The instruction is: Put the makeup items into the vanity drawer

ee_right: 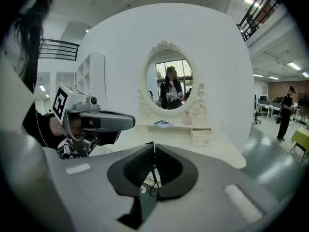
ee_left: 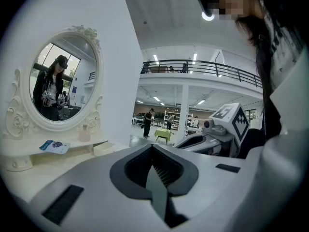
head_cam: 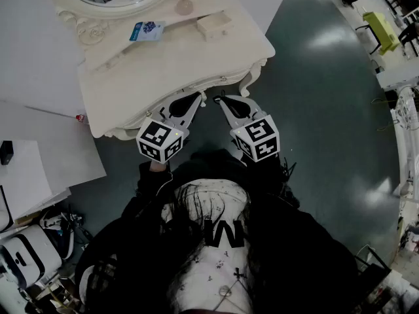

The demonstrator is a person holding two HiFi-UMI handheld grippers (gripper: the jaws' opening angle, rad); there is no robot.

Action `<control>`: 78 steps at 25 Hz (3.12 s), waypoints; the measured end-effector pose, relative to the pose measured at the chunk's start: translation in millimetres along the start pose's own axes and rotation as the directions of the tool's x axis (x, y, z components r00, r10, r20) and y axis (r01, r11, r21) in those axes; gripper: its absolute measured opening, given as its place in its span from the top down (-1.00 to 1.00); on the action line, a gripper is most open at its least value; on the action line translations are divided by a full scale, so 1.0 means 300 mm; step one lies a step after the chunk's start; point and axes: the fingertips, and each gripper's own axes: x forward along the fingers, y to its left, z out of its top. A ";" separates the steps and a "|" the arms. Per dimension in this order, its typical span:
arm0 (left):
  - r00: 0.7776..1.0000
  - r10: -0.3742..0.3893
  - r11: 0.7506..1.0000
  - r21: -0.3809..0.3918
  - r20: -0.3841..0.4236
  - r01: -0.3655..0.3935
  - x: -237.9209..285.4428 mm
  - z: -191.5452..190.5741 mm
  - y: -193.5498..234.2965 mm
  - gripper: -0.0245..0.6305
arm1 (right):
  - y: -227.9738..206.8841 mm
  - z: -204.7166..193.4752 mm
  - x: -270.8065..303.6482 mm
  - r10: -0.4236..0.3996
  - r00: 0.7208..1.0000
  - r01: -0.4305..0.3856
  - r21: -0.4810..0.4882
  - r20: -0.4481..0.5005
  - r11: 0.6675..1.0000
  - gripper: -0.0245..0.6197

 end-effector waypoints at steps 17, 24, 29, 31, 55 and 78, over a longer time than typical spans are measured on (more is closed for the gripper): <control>0.998 0.056 0.998 -0.022 -0.021 -0.056 0.047 -0.022 -0.007 0.93 | -0.068 -0.019 -0.016 0.036 0.999 -0.036 -0.017 -0.005 0.999 0.87; 0.997 0.070 0.997 -0.036 -0.011 -0.070 0.116 -0.027 -0.054 0.93 | -0.138 -0.053 -0.064 0.050 0.999 -0.050 -0.022 -0.013 0.998 0.87; 0.995 0.094 0.994 -0.062 -0.020 -0.095 0.142 -0.063 -0.094 0.93 | -0.160 -0.096 -0.097 0.075 0.997 -0.076 -0.025 -0.032 0.997 0.87; 0.995 0.096 0.993 -0.066 -0.035 -0.098 0.145 -0.084 -0.113 0.93 | -0.161 -0.115 -0.108 0.084 0.996 -0.084 -0.017 -0.035 0.996 0.87; 0.990 0.070 0.996 -0.049 -0.121 -0.077 0.359 -0.069 0.059 0.93 | -0.405 -0.099 0.101 0.083 0.995 -0.080 0.061 -0.050 0.995 0.87; 0.992 -0.024 0.998 -0.064 -0.123 0.016 0.680 0.051 0.609 0.93 | -0.728 0.094 0.543 -0.018 0.994 0.026 0.068 -0.107 0.997 0.87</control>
